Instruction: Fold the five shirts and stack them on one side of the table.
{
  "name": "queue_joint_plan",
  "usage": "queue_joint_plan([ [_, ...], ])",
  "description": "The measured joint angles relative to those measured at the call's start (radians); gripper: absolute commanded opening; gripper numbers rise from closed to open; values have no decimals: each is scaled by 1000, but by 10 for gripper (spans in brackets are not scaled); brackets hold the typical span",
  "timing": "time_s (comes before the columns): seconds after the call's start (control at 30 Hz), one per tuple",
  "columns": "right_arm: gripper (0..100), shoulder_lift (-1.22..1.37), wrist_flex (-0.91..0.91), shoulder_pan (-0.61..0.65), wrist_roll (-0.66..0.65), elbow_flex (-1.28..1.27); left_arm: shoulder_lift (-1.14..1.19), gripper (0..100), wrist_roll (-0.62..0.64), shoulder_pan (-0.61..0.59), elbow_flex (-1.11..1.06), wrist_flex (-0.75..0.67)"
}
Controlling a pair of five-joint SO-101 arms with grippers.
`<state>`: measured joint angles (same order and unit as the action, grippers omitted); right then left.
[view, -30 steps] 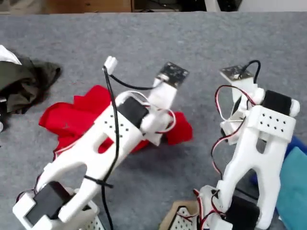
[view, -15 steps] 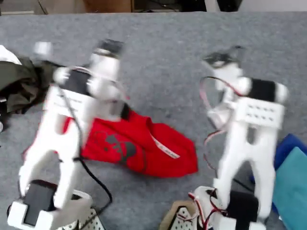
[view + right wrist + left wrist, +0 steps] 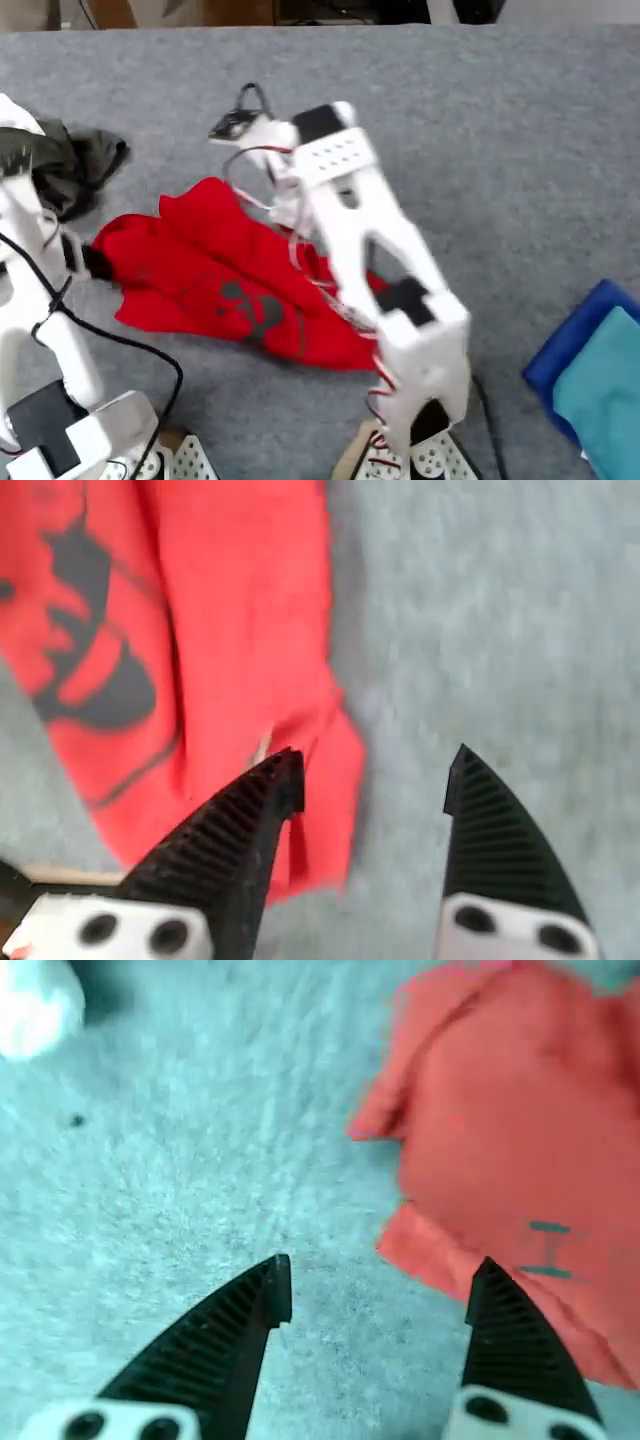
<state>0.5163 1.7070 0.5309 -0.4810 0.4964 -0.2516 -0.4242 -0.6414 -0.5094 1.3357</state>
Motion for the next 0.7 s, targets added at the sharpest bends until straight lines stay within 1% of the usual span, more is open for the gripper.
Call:
queue_joint_plan([
  [0.17, 237, 311, 54, 89, 0, 344, 0, 276, 0, -8, -146, -127],
  [0.23, 203, 414, 57, 100, 2, 453, 0, 229, 0, -8, -178, -160],
  [0.3, 141, 493, 57, 101, 2, 517, 0, 170, 9, 9, -212, -186],
  [0.43, 11, 575, 57, 101, 2, 555, 0, 50, 48, 40, -261, -247],
  [0.5, 9, 583, 57, 98, 3, 562, 0, 19, 57, 52, -270, -269],
  [0.6, 4, 585, 57, 77, 3, 563, 0, 19, 60, 58, -269, -273],
  [0.7, 4, 585, 57, 28, 3, 565, 0, 19, 63, 58, -269, -278],
])
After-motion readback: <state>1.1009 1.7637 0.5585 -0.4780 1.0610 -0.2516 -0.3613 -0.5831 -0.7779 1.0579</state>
